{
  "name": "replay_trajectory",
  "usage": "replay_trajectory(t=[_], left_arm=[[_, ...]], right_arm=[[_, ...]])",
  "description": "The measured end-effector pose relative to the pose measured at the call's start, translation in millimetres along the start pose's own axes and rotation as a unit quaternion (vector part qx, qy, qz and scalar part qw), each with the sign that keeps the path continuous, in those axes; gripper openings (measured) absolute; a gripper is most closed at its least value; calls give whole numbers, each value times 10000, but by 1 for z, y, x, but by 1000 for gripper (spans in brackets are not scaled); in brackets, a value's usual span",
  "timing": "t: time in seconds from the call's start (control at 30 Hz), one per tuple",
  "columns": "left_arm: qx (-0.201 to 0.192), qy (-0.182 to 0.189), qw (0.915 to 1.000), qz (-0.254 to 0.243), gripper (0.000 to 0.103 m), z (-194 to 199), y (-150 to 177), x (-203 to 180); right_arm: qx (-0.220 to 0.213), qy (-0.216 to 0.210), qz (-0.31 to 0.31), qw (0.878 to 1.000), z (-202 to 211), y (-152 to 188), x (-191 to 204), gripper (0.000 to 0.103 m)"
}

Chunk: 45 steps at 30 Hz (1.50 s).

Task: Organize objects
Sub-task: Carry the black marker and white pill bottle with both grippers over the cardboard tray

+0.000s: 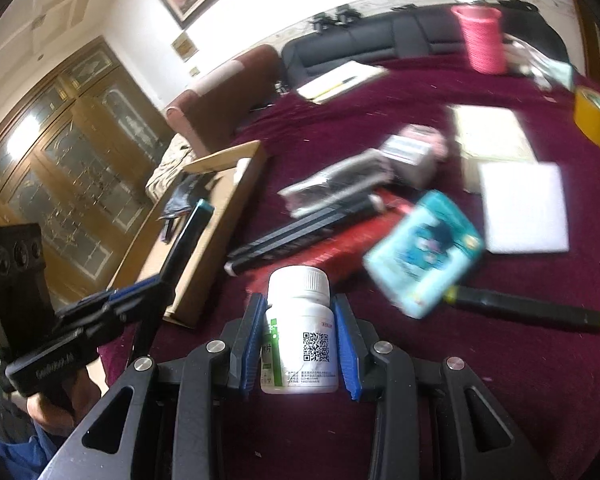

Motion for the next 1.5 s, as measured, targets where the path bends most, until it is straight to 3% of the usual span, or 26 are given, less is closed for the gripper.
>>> replay_trajectory(t=[0.3, 0.5, 0.7, 0.9, 1.27, 1.5], left_arm=[[-575, -402, 9962, 525, 14, 51, -17, 63], [-717, -833, 9910, 758, 14, 80, -24, 114], [-515, -1296, 9866, 852, 14, 87, -32, 162], [-290, -1635, 9812, 983, 14, 81, -42, 202], [211, -1785, 9780, 1057, 15, 54, -61, 236], [307, -1790, 9763, 1176, 14, 41, -65, 246]], right_arm=[[145, -144, 423, 9989, -25, -34, 69, 38], [362, -200, 613, 9973, -64, -58, 116, 38], [535, -63, 808, 9953, -113, -86, 158, 38], [772, 276, 782, 9936, -165, -111, 174, 38], [1127, 558, 638, 9900, -219, -135, 175, 38], [1162, 637, 568, 9896, -239, -142, 180, 38]])
Point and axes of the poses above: each gripper's, at about its wrist camera, not at the fingertips, and z roughly against the way its jaws point, x to its left, y to its underside, the point moved 3 cm from there along -z, roughly the way its jaws point, and after that the axes turned 10 degrees about y, right-handed, at the moved point
